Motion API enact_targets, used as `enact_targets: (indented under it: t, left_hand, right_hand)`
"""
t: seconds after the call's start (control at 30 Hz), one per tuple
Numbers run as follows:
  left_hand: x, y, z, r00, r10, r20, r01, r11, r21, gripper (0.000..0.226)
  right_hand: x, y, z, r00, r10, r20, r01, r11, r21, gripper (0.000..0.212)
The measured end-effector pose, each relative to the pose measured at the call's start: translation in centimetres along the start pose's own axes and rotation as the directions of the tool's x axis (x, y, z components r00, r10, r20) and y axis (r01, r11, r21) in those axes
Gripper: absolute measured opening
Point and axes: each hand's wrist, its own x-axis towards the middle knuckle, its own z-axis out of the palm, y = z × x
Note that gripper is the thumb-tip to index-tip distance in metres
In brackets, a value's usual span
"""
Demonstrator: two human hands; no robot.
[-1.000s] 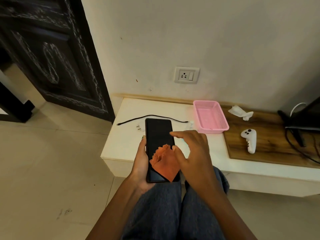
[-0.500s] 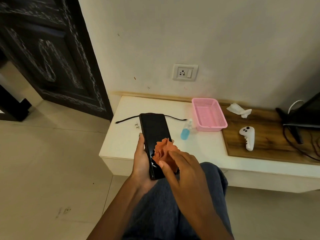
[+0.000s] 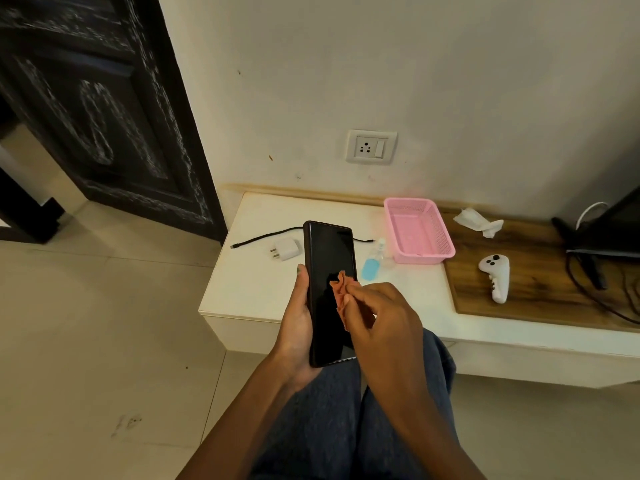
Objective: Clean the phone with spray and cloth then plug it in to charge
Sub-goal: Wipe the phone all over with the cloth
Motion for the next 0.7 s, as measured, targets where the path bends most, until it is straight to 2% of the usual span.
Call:
enact_targets:
  t: [0.2,0.27,0.57,0.7]
  left_hand:
    - [0.2,0.5,-0.6,1.000,0.011,0.011,-0.012,1.000,0.006,0.065]
    - [0.2,0.5,-0.7,1.000,0.012,0.008,-0.012,1.000,0.003,0.066]
    - [0.2,0.0,0.0,0.997,-0.074,0.008,0.074,0.997,-0.027,0.066]
    - [0.0,0.2,0.1,0.996,-0.085,-0.002,0.085,0.995,-0.053,0.066]
  right_hand:
    - [-1.2,-0.3,-0.1,0.996,-0.063,0.067,0.064,0.998,-0.016,0.034]
    - [-1.6,-0.1,-0.1,0.994,-0.085,0.068,0.087,0.996,-0.026,0.033]
    - [-0.3,-0.2,-0.2,0.987,-0.115,-0.113,0.112,0.993,-0.037,0.019]
    - [-0.1,-1.2,0.0,0.961,-0.271,0.052,0.274,0.960,-0.051,0.036]
